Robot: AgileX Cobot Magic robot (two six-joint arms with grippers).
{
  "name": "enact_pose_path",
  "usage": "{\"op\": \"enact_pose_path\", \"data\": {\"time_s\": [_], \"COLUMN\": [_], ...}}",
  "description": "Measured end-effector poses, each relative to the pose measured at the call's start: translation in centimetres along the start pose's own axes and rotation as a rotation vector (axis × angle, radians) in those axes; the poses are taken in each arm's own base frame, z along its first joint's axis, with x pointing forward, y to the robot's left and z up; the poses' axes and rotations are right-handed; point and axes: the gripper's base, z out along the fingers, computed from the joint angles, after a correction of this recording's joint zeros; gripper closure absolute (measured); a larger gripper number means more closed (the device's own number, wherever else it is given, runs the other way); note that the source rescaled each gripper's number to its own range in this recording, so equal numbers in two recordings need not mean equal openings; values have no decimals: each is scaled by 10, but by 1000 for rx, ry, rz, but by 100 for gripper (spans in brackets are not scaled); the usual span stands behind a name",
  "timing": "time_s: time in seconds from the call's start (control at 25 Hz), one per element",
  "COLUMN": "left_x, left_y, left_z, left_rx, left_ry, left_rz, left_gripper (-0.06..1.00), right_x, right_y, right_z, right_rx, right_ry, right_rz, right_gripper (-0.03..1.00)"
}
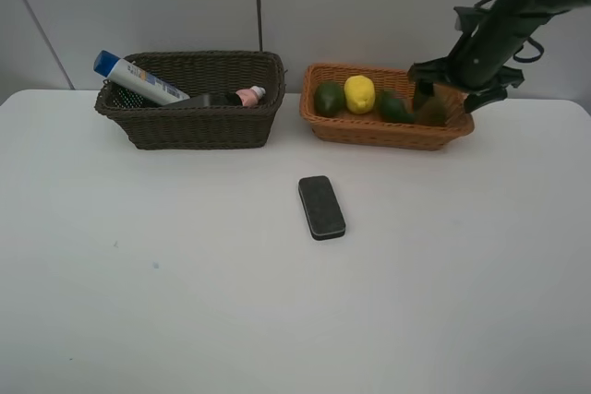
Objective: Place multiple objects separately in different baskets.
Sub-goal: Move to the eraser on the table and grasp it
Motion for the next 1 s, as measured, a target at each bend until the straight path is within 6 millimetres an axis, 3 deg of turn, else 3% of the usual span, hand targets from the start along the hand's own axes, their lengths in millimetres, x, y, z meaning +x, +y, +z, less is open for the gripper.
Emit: {"op": "enact_pose_path", "data": {"time_s": [0.2,0.36,0.6,0.72,1.0], "left_x": [0,0,0,0,0], "left_y": [0,0,0,0,0], "left_z": [0,0,0,0,0], "left_rx": [0,0,0,0,-1], "left_ry": [0,0,0,0,0], "left_rz": [0,0,0,0,0], "left_gripper": [-5,-5,-5,-5,-5], "right_x": [13,33,87,110,129], "right_y": [10,22,84,118,181], "right_z": [-47,-64,-56,-46,-23], "right_rx": [-31,-42,-73,-91,-177], "right_ry": [111,275,428,405,231], "right_rz": [11,-10,-159,-232,-356], "right_gripper": [-1,-1,-1,-1,-1]}}
